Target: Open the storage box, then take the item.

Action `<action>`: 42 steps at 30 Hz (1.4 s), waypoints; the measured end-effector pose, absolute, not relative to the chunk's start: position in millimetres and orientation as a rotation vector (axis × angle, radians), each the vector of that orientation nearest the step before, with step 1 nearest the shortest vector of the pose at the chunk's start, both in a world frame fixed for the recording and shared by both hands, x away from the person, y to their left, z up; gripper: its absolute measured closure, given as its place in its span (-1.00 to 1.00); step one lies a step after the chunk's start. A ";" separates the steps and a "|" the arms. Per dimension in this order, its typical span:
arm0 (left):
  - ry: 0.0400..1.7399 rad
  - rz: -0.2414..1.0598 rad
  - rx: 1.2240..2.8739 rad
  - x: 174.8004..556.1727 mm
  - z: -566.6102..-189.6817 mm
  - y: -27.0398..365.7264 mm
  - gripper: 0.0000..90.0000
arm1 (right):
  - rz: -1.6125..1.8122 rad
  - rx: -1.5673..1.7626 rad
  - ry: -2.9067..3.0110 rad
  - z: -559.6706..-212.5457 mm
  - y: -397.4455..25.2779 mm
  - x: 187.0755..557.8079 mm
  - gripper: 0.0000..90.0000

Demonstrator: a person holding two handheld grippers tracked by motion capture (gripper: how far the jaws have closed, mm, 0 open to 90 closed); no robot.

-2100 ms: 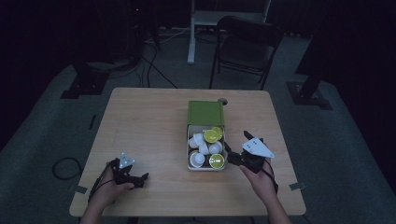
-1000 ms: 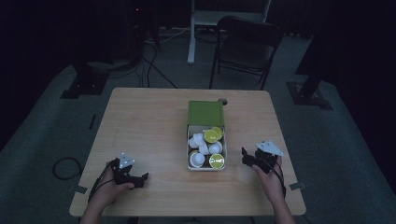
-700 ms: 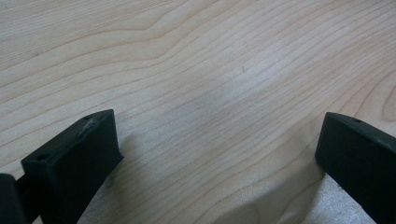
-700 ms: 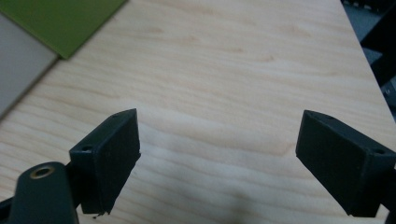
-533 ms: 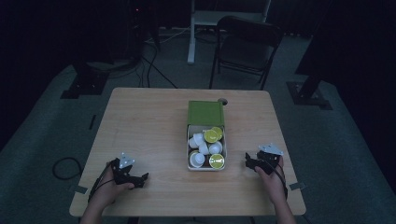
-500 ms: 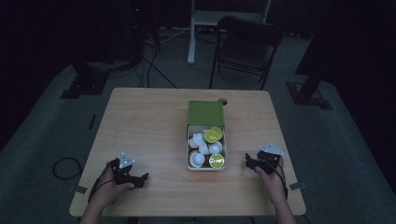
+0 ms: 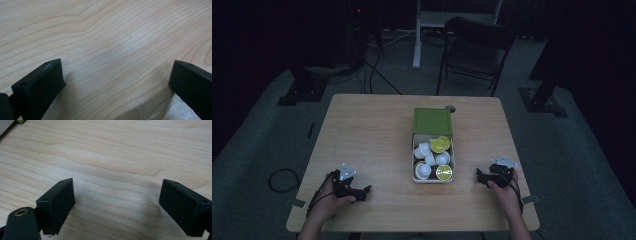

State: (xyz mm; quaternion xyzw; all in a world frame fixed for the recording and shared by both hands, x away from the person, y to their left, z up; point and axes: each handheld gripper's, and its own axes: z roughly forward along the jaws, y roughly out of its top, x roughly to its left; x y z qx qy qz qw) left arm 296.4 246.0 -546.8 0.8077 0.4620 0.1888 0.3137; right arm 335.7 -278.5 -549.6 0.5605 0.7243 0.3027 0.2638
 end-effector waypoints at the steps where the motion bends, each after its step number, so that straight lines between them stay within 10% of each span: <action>1: 1.218 0.498 2.131 296.4 -546.8 246.0 -1.00 | 0.822 1.521 1.959 -549.7 -279.1 335.9 -0.72; 42: 1.167 0.480 2.167 297.8 -544.5 245.1 -0.99 | 0.877 1.509 2.032 -550.3 -284.4 343.3 -0.74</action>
